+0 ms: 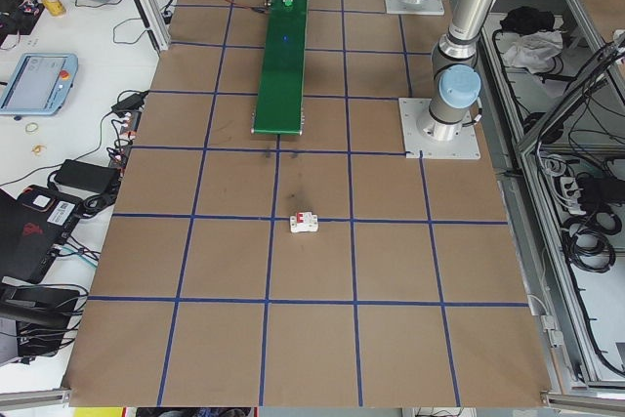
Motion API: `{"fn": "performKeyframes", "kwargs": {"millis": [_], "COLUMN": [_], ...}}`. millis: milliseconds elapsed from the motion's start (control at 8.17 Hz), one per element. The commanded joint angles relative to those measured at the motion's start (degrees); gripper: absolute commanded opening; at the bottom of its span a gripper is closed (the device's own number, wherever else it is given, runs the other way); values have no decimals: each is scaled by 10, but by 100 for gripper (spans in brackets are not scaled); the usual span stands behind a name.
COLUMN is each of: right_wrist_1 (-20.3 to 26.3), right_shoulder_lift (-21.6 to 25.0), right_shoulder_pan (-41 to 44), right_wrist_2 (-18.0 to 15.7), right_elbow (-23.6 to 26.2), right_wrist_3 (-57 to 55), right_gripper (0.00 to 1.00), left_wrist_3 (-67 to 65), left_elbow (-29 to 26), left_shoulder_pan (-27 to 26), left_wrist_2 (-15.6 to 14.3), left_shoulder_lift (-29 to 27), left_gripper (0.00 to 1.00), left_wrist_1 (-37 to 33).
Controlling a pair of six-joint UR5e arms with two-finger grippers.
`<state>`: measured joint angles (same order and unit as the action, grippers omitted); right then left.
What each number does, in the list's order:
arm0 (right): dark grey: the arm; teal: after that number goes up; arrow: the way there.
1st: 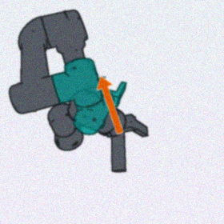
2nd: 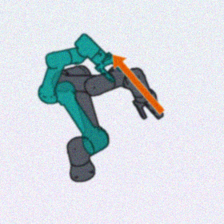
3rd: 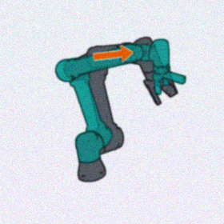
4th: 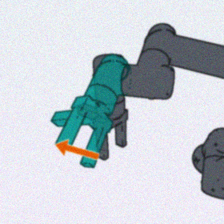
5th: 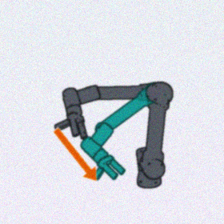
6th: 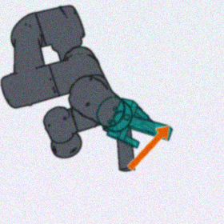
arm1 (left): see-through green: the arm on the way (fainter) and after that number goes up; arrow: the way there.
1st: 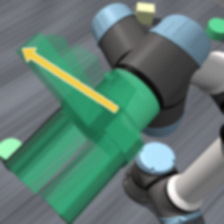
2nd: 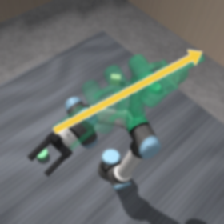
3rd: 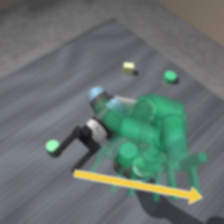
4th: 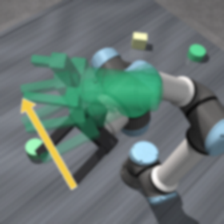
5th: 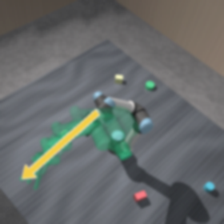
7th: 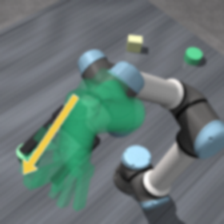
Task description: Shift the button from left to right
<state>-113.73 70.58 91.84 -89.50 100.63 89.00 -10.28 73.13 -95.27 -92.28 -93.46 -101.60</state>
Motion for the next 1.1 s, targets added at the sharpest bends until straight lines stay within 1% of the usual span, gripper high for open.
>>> {"fn": "performKeyframes", "kwargs": {"millis": [0,122,367,735,857,980], "right_wrist_1": [-45,-55,-55,-54,-52,-51], "right_shoulder_lift": [0,2,8,18,24,30], "right_shoulder_pan": [3,3,3,3,-2,-16], "right_wrist_2": [-46,-47,-61,-75,-80,-75], "right_elbow": [22,32,32,19,0,-22], "right_wrist_3": [23,22,17,12,13,12], "right_gripper": [0,0,0,0,0,0], "left_wrist_3": [0,0,0,0,0,0], "left_elbow": [0,0,0,1,1,1], "left_shoulder_pan": [0,0,0,0,0,0], "left_wrist_2": [0,0,0,0,0,0], "left_shoulder_lift": [0,0,0,3,3,3], "left_gripper": [100,100,100,100,100,100], "left_wrist_1": [0,0,0,0,0,0]}}
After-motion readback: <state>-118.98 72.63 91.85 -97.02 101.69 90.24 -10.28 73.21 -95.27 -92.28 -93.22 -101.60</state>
